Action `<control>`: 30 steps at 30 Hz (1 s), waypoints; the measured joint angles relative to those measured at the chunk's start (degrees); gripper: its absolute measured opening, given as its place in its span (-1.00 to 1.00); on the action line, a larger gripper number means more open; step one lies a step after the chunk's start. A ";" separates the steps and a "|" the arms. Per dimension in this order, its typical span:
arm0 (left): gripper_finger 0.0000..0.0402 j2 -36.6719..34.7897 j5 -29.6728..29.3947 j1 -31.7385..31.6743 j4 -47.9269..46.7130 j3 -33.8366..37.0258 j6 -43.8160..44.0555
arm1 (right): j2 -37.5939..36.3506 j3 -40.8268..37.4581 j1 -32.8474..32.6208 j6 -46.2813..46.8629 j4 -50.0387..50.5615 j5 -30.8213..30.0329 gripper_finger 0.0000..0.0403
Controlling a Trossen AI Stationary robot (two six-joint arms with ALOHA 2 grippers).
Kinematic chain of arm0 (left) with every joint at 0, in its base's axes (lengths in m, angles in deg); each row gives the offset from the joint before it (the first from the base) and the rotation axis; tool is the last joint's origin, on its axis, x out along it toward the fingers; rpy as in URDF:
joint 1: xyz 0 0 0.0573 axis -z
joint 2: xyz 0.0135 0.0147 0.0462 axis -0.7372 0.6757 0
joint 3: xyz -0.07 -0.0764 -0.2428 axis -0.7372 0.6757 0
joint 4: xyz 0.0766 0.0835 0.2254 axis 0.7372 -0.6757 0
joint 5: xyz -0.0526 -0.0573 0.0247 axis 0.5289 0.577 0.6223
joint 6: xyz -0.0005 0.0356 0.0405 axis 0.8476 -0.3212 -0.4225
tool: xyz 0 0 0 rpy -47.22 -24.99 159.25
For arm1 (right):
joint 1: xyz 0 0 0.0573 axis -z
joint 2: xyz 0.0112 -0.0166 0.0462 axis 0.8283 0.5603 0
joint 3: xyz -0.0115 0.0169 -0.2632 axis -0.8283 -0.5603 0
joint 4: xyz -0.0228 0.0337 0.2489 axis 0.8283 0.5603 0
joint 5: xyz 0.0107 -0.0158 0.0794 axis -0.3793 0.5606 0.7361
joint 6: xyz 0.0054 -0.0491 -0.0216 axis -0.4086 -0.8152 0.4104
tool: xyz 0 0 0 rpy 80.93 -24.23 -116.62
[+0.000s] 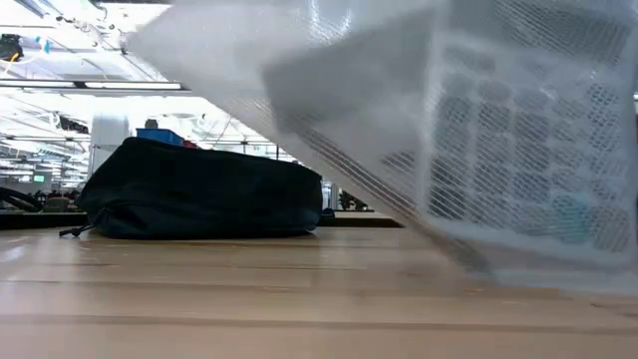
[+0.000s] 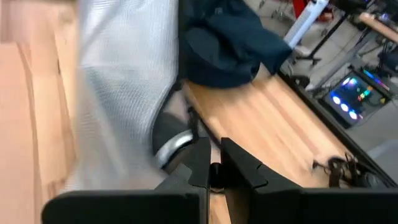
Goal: Unpack backpack
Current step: Close the white zip lock bag
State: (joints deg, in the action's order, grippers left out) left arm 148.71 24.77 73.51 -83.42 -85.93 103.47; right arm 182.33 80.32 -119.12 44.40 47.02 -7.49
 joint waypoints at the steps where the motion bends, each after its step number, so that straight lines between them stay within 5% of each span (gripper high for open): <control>1: -1.00 -0.22 -0.08 0.00 -0.82 0.00 0.54 | 0.03 0.00 -0.31 0.04 0.07 0.66 -0.96; 15: -1.00 -0.34 0.76 0.52 -12.78 -0.02 10.26 | -0.08 0.00 -4.80 2.19 0.13 11.31 -0.96; 30: -1.00 -0.34 0.31 0.64 -15.68 0.00 14.09 | -8.80 0.26 -8.53 2.62 0.11 10.01 -0.96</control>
State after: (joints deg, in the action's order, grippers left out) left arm 148.38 25.08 74.15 -99.10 -85.94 117.56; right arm 173.53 80.58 -127.65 47.02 47.13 2.51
